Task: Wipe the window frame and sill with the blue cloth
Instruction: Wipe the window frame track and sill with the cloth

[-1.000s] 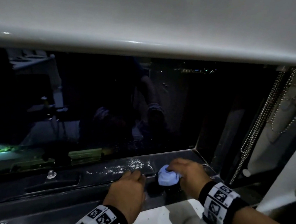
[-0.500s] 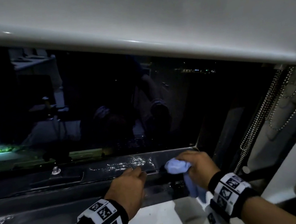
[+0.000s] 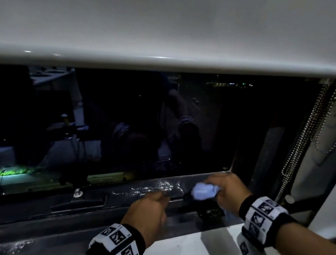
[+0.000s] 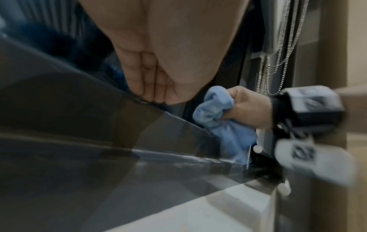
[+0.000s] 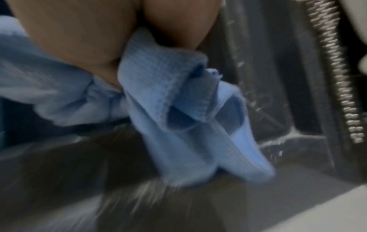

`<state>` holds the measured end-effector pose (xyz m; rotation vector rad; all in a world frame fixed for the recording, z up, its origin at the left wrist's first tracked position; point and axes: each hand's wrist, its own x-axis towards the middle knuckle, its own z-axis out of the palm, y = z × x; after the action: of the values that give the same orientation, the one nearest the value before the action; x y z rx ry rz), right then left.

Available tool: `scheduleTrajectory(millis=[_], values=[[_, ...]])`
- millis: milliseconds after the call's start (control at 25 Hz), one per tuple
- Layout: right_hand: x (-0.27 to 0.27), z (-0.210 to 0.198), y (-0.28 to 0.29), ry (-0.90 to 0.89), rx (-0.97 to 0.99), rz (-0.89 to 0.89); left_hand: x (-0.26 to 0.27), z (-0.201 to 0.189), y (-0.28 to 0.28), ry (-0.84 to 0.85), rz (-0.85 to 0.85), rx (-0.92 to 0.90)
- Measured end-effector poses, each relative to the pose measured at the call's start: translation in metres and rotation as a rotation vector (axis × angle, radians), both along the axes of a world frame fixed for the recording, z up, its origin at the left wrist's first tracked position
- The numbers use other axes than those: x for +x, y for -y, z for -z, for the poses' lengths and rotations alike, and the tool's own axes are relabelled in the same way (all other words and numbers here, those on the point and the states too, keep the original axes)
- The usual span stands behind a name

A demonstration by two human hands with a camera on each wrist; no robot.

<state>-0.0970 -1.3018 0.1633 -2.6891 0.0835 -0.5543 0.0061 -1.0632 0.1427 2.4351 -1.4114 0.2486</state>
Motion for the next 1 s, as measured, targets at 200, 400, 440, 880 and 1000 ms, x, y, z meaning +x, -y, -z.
scheduleTrajectory(millis=[200, 400, 440, 880, 1000], values=[[0.011, 0.011, -0.021, -0.169, -0.250, 0.344, 0.003, 0.001, -0.023, 0.120, -0.040, 0.011], [0.007, 0.003, -0.037, 0.036, -0.064, 0.093, 0.005, 0.009, -0.040, 0.170, -0.121, 0.079], [0.011, -0.012, -0.029, -0.033, -0.025, 0.201, 0.006, 0.010, -0.043, 0.166, -0.133, 0.085], [0.073, -0.025, -0.066, -0.388, -0.263, 0.514, 0.004, 0.010, -0.042, 0.214, -0.086, 0.030], [0.087, -0.019, -0.095, -0.395, -0.251, 0.360, 0.003, 0.010, -0.045, 0.210, -0.076, 0.042]])
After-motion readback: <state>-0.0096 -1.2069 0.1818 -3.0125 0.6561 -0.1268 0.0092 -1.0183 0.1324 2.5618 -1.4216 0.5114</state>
